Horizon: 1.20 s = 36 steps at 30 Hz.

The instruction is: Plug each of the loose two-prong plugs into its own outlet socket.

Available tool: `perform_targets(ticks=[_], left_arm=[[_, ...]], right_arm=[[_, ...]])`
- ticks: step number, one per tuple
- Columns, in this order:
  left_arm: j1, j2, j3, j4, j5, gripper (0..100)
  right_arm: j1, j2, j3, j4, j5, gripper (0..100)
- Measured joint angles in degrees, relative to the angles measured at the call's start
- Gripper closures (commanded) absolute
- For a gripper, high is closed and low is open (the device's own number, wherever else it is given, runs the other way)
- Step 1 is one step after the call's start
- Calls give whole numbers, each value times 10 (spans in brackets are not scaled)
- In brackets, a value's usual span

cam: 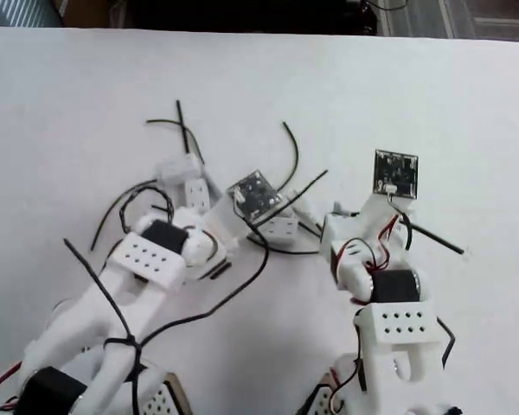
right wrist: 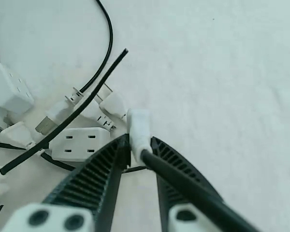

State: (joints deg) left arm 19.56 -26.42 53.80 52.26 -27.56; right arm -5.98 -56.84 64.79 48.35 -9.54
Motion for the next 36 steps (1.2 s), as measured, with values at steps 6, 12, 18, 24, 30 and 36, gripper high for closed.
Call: perform_targets(ticks=[6,12,18,24,30,36], left_arm=[[0,0,6,-17,38,977],[0,0,6,-18,85,977],[0,0,6,-19,129,977],[0,0,7,-35,142,959],[0,18,4,-63,123,940],[0,159,-62,-63,79,943]], right_arm=[[0,0,0,0,0,981],[0,0,0,0,0,981],[0,0,0,0,0,981],[0,0,0,0,1,981],[0,0,4,0,4,981],[-6,0,6,0,4,981]])
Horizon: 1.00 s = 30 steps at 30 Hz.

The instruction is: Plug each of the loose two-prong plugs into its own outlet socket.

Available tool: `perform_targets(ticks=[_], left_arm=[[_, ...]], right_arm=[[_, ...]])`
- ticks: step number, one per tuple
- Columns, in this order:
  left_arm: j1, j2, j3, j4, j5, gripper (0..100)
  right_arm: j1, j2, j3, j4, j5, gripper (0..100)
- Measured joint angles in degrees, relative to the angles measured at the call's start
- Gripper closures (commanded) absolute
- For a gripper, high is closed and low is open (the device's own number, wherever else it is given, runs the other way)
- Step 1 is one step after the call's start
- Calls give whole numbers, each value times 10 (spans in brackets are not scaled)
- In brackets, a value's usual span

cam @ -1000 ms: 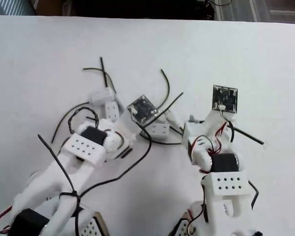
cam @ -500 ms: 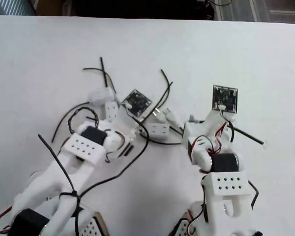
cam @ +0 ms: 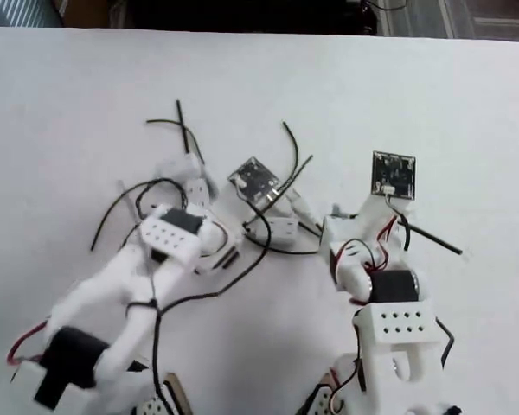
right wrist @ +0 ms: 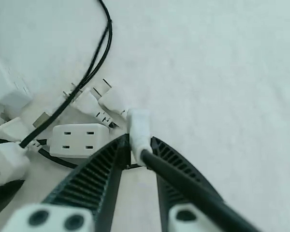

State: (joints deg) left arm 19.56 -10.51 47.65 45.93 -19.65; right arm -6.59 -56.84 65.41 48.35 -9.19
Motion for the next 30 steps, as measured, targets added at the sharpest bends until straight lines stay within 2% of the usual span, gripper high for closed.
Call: perform_targets(ticks=[5,9,11,19,23,26,30], left_arm=[[0,40,-39,14,-7,917],[-13,41,-43,21,-10,736],[-23,41,-43,30,-10,683],[-37,41,-108,119,-5,683],[-53,27,-150,178,4,711],[-83,-40,-153,205,17,713],[-139,-190,-129,232,21,713]], right_arm=[[-5,0,1,0,0,981],[-7,0,1,0,0,978],[-7,0,1,0,0,978],[-7,0,1,0,4,980],[-7,0,1,0,30,980],[-33,0,1,0,44,980],[-105,0,1,0,71,981]])
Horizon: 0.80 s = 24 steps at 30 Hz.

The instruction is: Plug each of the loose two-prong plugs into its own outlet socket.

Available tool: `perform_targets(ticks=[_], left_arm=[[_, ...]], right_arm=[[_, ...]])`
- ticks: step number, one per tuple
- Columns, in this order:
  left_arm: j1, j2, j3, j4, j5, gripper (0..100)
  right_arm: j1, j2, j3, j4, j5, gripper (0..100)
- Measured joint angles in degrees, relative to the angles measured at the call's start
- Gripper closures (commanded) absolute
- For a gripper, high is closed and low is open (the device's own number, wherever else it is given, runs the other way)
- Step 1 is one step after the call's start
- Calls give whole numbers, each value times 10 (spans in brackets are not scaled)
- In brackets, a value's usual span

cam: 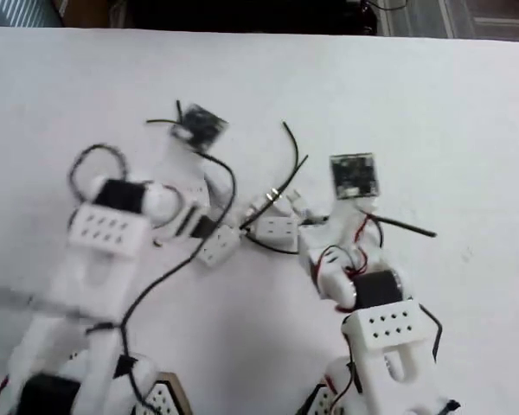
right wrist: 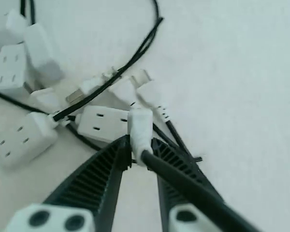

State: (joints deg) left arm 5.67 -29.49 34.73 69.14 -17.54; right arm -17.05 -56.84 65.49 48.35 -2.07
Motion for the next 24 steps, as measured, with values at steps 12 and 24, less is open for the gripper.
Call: perform_targets(ticks=[12,24], left_arm=[[-244,-328,236,-18,-1,714],[-316,-360,410,-166,-1,717]], right_arm=[[-251,17,-23,0,62,981],[-297,282,-186,3,77,981]])
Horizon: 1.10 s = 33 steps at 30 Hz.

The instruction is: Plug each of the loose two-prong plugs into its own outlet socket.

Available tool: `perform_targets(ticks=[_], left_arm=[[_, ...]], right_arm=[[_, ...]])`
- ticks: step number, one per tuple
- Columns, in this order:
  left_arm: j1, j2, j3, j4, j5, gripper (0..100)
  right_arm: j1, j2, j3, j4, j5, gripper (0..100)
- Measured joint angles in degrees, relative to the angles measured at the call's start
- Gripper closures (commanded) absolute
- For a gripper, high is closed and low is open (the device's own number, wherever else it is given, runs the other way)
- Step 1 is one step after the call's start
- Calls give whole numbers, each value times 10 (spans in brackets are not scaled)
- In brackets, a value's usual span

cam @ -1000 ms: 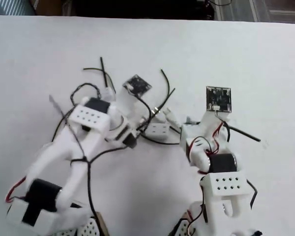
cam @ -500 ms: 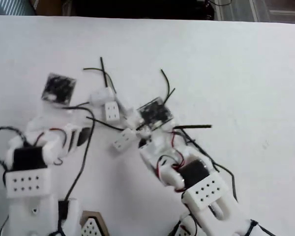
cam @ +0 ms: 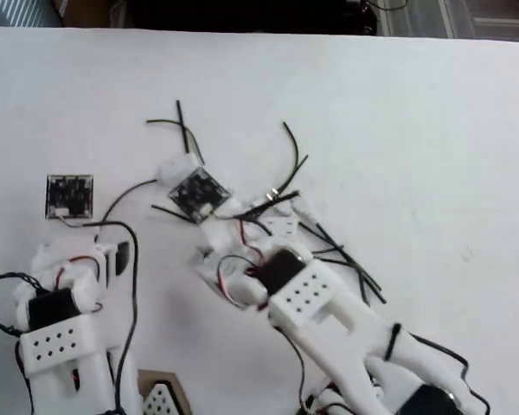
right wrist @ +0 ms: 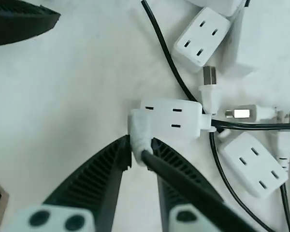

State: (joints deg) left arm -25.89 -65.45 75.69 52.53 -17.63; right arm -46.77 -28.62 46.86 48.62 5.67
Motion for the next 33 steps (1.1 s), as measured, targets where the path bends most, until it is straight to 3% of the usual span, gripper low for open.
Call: perform_targets(ticks=[16,33], left_arm=[[0,-1,11,-2,0,717],[0,-1,11,-2,0,717]], right_arm=[[16,181,-132,42,32,981],[16,197,-144,103,32,981]])
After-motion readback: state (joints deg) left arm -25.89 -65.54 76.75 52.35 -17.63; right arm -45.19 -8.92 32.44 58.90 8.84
